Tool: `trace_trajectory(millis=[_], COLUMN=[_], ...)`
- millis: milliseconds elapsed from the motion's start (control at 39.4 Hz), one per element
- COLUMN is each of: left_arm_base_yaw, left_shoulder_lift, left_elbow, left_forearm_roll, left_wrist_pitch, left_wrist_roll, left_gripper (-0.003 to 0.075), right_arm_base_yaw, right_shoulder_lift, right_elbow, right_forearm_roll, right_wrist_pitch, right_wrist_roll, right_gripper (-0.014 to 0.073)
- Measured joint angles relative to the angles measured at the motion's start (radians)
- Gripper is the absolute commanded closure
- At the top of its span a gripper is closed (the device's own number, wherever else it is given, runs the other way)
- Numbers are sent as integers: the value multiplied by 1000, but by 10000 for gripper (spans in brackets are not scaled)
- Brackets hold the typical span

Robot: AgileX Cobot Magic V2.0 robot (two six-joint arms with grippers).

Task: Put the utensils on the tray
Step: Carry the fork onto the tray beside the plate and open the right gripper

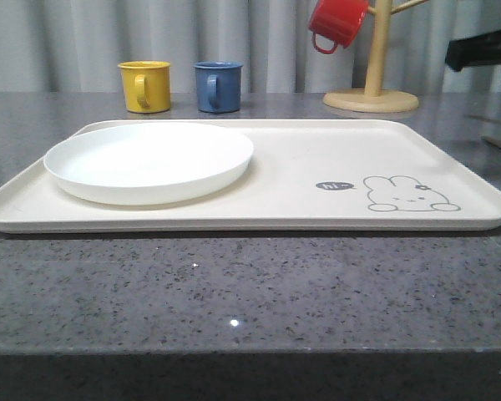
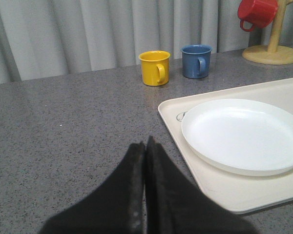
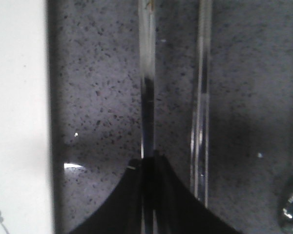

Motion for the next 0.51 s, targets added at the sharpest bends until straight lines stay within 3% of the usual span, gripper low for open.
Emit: trace_trajectory(millis=[178,508], left_arm_base_yaw=[0,0], left_shoulder_lift=[0,0], left_elbow=[0,0], left_forearm_roll=[0,0], left_wrist_pitch=[0,0], left_wrist_roll=[0,0], left_gripper=[738,738], right_arm_base_yaw=[73,376], right_shoulder_lift=[-22,88], right_elbow=[-90,-266], right_forearm_roll=[-9,9], right_wrist_pitch=[100,109], right_wrist_roll=[35,157], right_gripper=[616,616])
